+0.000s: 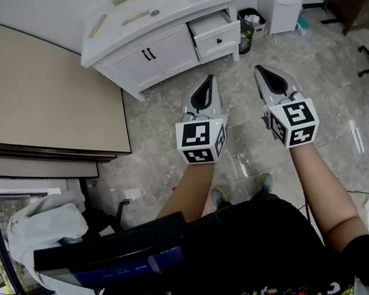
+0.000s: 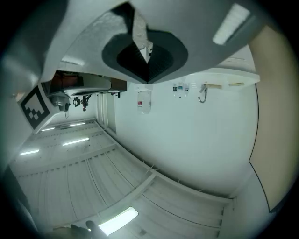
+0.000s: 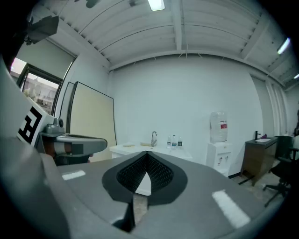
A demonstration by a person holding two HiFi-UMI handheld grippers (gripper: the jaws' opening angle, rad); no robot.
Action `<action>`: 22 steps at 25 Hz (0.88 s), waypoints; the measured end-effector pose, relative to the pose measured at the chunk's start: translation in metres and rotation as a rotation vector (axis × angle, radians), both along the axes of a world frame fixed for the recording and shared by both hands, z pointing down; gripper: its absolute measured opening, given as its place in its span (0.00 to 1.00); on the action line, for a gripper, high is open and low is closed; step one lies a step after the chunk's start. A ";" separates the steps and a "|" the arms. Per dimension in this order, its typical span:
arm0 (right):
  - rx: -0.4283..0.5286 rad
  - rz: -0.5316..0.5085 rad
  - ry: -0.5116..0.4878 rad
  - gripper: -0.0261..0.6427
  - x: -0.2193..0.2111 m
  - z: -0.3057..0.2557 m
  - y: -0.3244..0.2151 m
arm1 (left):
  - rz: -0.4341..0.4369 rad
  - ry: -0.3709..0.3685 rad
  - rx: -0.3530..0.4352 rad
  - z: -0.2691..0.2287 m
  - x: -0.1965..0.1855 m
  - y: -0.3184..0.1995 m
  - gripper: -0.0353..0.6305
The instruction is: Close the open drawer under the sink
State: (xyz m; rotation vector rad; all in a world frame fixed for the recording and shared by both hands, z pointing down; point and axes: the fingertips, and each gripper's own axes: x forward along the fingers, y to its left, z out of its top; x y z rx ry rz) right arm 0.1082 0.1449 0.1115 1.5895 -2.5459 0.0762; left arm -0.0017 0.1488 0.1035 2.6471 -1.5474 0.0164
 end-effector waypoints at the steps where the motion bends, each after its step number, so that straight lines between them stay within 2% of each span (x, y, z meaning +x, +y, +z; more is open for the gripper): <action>1: 0.000 -0.004 0.001 0.07 0.006 0.002 -0.001 | -0.003 0.003 0.000 0.001 0.007 -0.003 0.05; 9: 0.007 -0.079 -0.003 0.07 0.067 0.017 -0.026 | -0.065 0.012 -0.006 0.015 0.065 -0.031 0.05; 12: 0.008 -0.089 -0.014 0.07 0.075 0.027 -0.049 | -0.077 -0.007 -0.007 0.020 0.073 -0.046 0.05; 17: -0.038 -0.077 -0.039 0.07 0.054 0.063 -0.108 | -0.067 -0.034 -0.032 0.039 0.051 -0.100 0.05; 22: -0.058 -0.043 -0.028 0.07 0.016 0.093 -0.185 | 0.009 -0.033 -0.058 0.067 0.019 -0.190 0.05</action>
